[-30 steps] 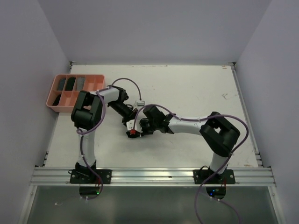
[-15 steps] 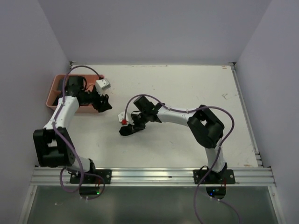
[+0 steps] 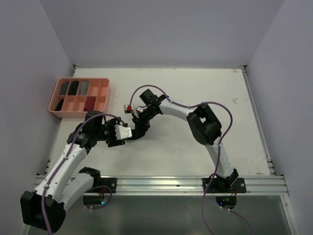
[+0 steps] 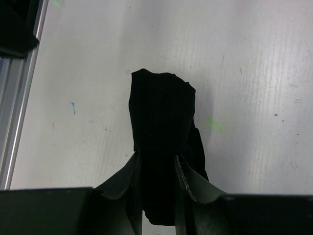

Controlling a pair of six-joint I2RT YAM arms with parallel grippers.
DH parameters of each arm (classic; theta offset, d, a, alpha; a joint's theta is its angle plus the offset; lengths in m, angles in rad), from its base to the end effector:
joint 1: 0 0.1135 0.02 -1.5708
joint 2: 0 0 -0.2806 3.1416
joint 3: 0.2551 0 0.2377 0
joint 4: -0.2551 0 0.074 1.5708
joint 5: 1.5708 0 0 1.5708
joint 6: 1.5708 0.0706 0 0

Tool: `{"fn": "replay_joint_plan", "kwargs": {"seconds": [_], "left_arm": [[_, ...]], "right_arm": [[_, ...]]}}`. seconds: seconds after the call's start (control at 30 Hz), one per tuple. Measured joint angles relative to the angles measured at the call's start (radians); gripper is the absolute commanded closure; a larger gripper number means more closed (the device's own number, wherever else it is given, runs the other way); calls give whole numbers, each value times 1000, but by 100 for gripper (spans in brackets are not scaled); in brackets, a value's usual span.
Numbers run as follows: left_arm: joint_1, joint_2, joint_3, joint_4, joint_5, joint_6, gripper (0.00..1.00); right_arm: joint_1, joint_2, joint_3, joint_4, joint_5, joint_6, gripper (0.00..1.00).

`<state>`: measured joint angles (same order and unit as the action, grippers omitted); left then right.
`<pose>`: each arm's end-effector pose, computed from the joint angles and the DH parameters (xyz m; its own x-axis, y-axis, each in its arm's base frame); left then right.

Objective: Roll the underwear
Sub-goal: Roll the underwear, then place the rolled underwear into the container

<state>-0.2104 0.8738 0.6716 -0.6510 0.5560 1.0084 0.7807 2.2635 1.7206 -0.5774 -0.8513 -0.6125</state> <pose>0.1539 -0.0710 0.2403 0.0444 0.7253 -0.6870 0.8989 0.2711 0.3443 0.3033 0.3753 0.1535 -0.1229 -0.6550 -0.7455 -0.9375 -0.1697 0.3037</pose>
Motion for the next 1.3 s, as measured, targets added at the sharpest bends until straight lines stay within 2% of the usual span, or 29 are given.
{"fn": "replay_joint_plan", "kwargs": {"seconds": [0.17, 0.33, 0.83, 0.97, 1.13, 1.2, 1.23, 1.3], "left_arm": [[-110, 20, -76, 74, -85, 1, 24], [-198, 136, -109, 179, -153, -29, 23], [-270, 293, -152, 406, -206, -132, 24], [-281, 339, -176, 444, -220, -158, 32], [-284, 387, -183, 494, -234, -161, 37], [-284, 396, -183, 507, -231, -163, 46], [-286, 402, -183, 515, -232, -164, 56], [-287, 415, -181, 521, -230, -168, 67]], "right_arm": [[-12, 27, 27, -26, -48, 33, 100], [-12, 34, 30, -43, -72, 53, 100], [-12, 34, 20, -47, -87, 79, 100], [-12, 34, 20, -47, -87, 79, 100], [-16, 34, 16, -50, -96, 82, 100], [-18, 34, 13, -52, -103, 81, 100], [-18, 34, 13, -56, -106, 80, 100], [-18, 34, 13, -60, -108, 77, 100]]}}
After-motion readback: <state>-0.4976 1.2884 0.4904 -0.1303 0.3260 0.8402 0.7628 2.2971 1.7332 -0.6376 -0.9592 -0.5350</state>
